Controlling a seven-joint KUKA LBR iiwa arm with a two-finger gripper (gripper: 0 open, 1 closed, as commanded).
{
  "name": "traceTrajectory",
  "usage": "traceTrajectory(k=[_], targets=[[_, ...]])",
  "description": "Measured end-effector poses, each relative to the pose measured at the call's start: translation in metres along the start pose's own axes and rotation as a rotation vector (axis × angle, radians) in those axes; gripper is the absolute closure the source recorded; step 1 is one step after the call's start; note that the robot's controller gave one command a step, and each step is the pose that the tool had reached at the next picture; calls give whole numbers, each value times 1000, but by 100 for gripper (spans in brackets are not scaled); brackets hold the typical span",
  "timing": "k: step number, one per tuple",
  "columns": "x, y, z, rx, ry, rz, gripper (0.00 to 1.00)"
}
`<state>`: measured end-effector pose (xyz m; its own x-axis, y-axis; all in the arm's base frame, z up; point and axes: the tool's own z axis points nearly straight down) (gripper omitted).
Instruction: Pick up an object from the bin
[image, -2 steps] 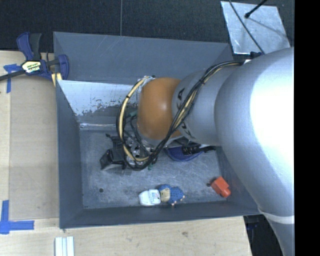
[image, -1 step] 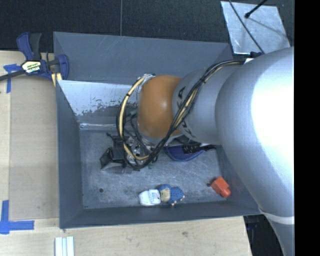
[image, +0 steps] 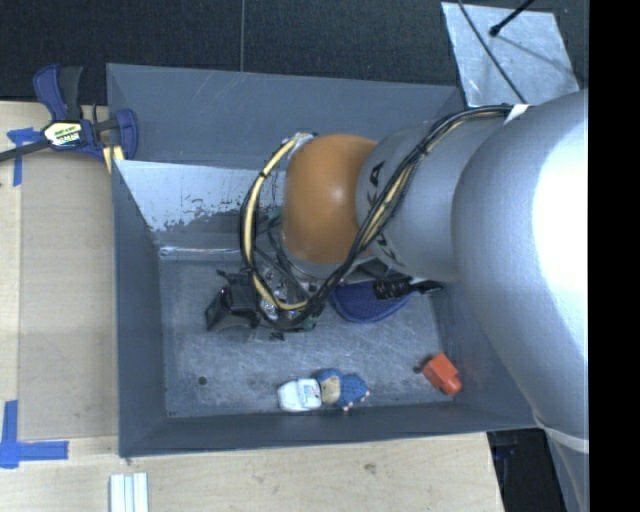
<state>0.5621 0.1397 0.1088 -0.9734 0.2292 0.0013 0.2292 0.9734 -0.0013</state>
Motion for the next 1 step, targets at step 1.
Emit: traceTrajectory(k=[1], targets=[[0, -2, -31, 0, 0, 1, 100]])
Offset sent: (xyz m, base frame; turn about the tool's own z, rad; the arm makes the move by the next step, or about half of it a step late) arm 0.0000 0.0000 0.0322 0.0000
